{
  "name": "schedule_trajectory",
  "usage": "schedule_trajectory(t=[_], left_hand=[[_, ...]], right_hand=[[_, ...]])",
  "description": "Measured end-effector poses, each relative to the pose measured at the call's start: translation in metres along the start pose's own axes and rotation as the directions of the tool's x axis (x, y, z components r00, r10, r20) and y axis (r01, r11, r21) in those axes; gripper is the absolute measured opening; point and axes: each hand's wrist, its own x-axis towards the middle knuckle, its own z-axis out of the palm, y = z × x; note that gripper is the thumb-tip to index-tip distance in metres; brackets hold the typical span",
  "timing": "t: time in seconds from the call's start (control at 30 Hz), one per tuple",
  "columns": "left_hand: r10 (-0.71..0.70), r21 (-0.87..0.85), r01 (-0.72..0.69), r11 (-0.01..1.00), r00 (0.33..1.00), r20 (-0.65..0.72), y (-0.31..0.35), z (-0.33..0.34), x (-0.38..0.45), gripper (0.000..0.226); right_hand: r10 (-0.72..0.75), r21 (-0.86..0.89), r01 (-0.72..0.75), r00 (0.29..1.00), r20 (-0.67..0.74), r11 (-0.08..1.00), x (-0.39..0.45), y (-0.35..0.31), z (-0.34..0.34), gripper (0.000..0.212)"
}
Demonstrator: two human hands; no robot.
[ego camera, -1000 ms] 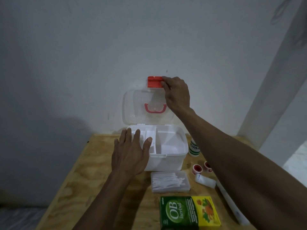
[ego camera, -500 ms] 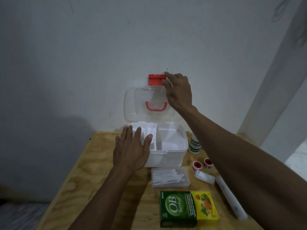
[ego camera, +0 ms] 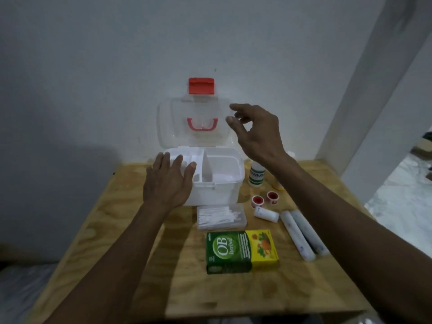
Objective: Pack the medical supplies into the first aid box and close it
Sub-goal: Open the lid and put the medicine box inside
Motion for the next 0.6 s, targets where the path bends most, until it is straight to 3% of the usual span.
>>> schedule_trajectory(t=[0.17,0.37,0.6], left_hand=[[-0.002,0.006,0.002,1.0,1.0,0.009,-0.001,0.0,0.002,0.073],[0.013,0.01,-0.013,1.0,1.0,0.0,-0.002,0.0,0.003,0.072],[0.026,0.021,-0.025,0.999,1.0,-0.006,-0.001,0.0,0.002,0.066]], right_hand=[[-0.005,0.045,-0.005,0.974,0.228,0.999,-0.056,-0.005,-0.028,0.037],[0.039,0.071,-0.092,0.837,0.546,0.993,-0.132,0.008,-0.059,0.054],[0.128,0.008,-0.175,0.753,0.646,0.985,-0.178,0.03,-0.067,0.077]])
